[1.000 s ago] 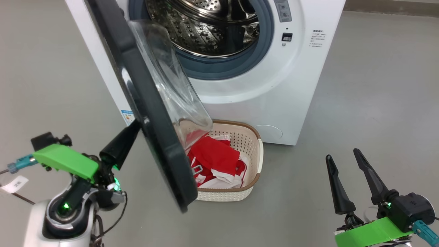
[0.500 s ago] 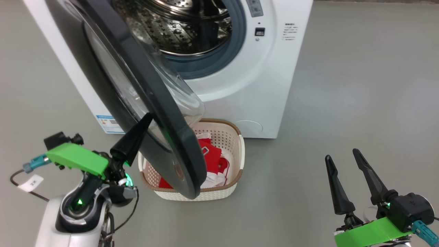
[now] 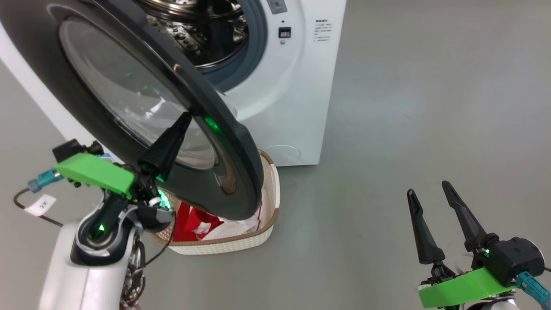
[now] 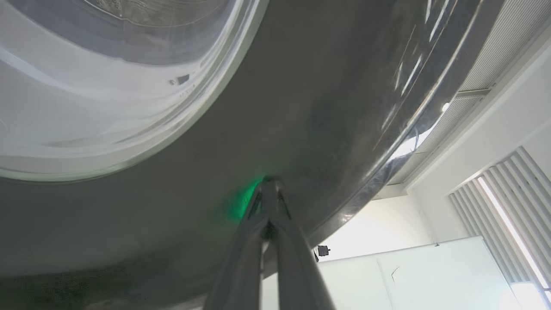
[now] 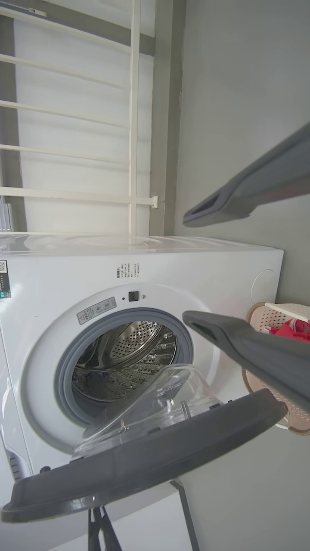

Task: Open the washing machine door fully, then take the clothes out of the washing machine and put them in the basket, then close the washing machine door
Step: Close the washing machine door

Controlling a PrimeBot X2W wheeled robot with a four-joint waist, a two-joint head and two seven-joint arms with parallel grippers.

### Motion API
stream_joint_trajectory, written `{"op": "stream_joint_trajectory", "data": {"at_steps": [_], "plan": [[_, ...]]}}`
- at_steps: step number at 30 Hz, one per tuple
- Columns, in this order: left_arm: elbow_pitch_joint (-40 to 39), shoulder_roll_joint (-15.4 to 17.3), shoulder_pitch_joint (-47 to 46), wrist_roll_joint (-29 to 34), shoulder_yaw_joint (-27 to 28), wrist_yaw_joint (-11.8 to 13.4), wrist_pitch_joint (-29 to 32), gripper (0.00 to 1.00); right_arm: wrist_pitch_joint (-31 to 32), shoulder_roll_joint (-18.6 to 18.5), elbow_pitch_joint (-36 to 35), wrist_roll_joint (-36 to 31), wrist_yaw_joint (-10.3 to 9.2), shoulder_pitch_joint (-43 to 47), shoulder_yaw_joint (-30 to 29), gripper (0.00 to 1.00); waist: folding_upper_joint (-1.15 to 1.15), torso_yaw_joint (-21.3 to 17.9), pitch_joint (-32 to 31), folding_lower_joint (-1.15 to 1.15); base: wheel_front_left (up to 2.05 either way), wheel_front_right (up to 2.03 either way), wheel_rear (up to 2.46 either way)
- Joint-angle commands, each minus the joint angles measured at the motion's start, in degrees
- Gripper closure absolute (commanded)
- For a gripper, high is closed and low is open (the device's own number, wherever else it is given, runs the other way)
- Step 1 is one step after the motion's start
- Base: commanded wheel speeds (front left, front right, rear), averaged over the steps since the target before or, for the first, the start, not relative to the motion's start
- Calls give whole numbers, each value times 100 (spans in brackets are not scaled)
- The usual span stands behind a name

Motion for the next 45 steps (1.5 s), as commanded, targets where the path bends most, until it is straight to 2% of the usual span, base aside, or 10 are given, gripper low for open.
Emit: {"op": "stream_joint_trajectory", "data": {"at_steps": [1, 14, 26, 45], "plan": [[-99, 72, -278, -21, 126, -89, -38, 100, -37, -68, -147, -34, 35, -203, 147, 0, 0, -73, 58, 0, 0, 0, 0], [793, 72, -1040, 20, 22, -339, -671, 100, -37, -68, -131, -42, 35, -321, 230, 0, 0, -335, 247, 0, 0, 0, 0], [1350, 122, -1502, 28, -56, -663, -911, 100, -37, -68, -104, 2, 35, -388, 280, 0, 0, -699, 386, 0, 0, 0, 0], [2005, 304, -2077, 112, 162, -936, -1130, 100, -37, -68, -76, -11, 35, -427, 321, 0, 0, -1300, 520, 0, 0, 0, 0]]}}
